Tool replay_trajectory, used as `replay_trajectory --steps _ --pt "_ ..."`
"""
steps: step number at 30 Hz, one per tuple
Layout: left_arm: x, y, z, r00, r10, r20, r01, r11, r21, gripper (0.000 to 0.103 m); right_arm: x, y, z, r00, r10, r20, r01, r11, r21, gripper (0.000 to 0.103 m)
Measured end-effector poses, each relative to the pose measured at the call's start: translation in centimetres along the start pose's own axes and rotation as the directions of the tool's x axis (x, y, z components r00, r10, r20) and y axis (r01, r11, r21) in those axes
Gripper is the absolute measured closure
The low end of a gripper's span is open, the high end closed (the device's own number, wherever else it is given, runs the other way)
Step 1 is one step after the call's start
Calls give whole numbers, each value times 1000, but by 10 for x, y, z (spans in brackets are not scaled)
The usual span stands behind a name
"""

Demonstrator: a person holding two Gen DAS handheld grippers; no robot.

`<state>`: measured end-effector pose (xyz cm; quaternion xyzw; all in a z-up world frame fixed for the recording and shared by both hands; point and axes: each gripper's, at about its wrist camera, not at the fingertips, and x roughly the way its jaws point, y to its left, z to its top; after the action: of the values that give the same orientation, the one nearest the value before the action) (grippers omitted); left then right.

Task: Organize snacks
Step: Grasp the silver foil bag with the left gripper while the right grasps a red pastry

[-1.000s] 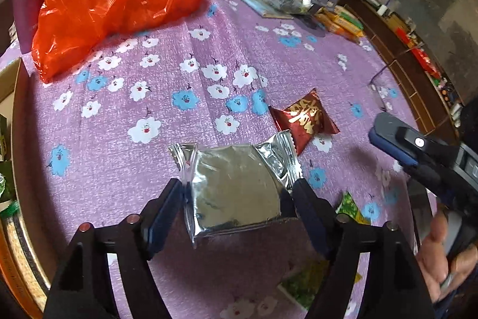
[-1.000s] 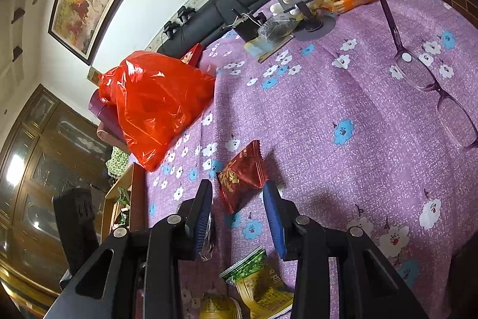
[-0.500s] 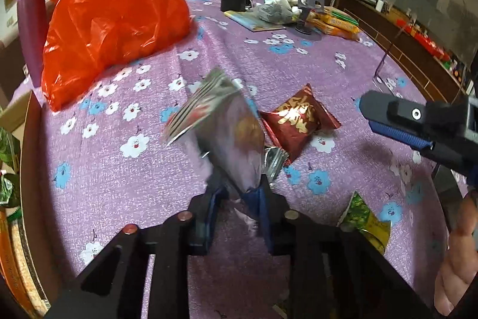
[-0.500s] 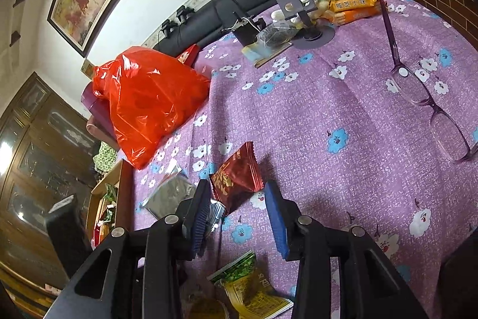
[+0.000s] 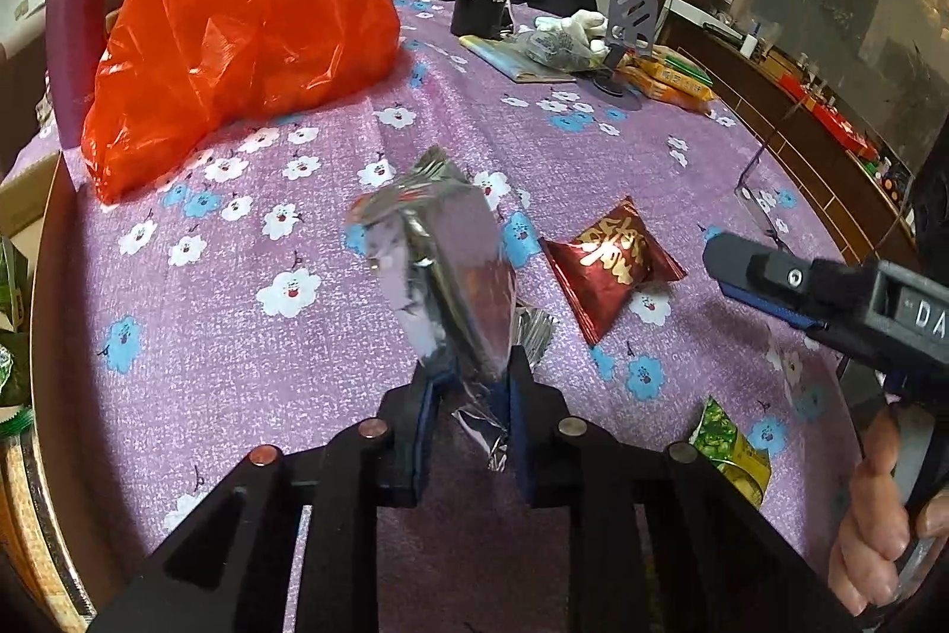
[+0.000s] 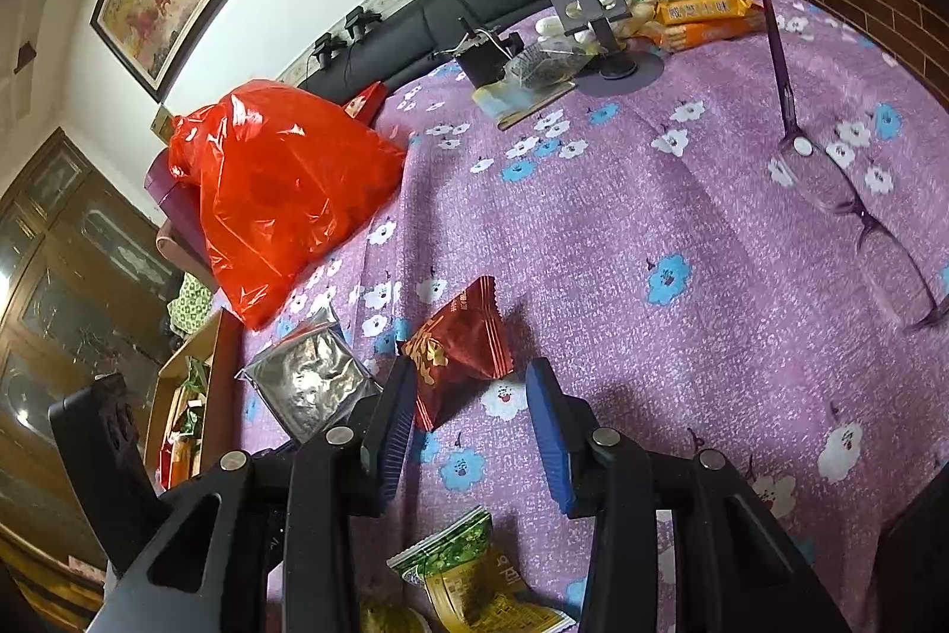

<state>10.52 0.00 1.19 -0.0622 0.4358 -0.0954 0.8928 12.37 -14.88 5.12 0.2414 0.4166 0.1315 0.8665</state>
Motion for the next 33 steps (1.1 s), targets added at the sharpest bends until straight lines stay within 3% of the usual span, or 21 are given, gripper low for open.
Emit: replay_trajectory --steps 5,7,10,15,16,17,22,25,33 --pt "-3 13 4 999 -53 1 52 996 -78 61 -2 1 0 1000 0 5 0 1000 -6 62" --pt "1 18 7 998 -59 -13 57 991 -119 60 -4 1 1 1000 0 12 0 1000 -5 62" --pt "6 25 16 996 -86 -39 77 978 -196 50 -7 1 1 1000 10 18 -10 1000 3 62" --pt "16 34 32 996 -81 -37 68 957 -281 49 -14 3 1 999 15 36 -15 1000 -3 62" --pt "17 36 33 996 -85 -23 74 950 -303 50 -14 4 1 999 17 36 -16 1000 -7 62" --pt "18 39 34 996 -86 -10 79 944 -320 64 -14 5 1 999 16 37 -16 1000 -8 62" --pt "17 48 30 992 -123 37 128 933 -336 68 -13 5 1 999 15 34 -15 1000 -10 62" --pt "8 47 30 989 -137 63 150 930 -335 78 -8 3 1 1000 22 21 -22 1000 1 62" --pt "-24 32 25 992 -99 78 113 970 -214 83 7 -11 2 997 72 -26 -69 992 110 62"
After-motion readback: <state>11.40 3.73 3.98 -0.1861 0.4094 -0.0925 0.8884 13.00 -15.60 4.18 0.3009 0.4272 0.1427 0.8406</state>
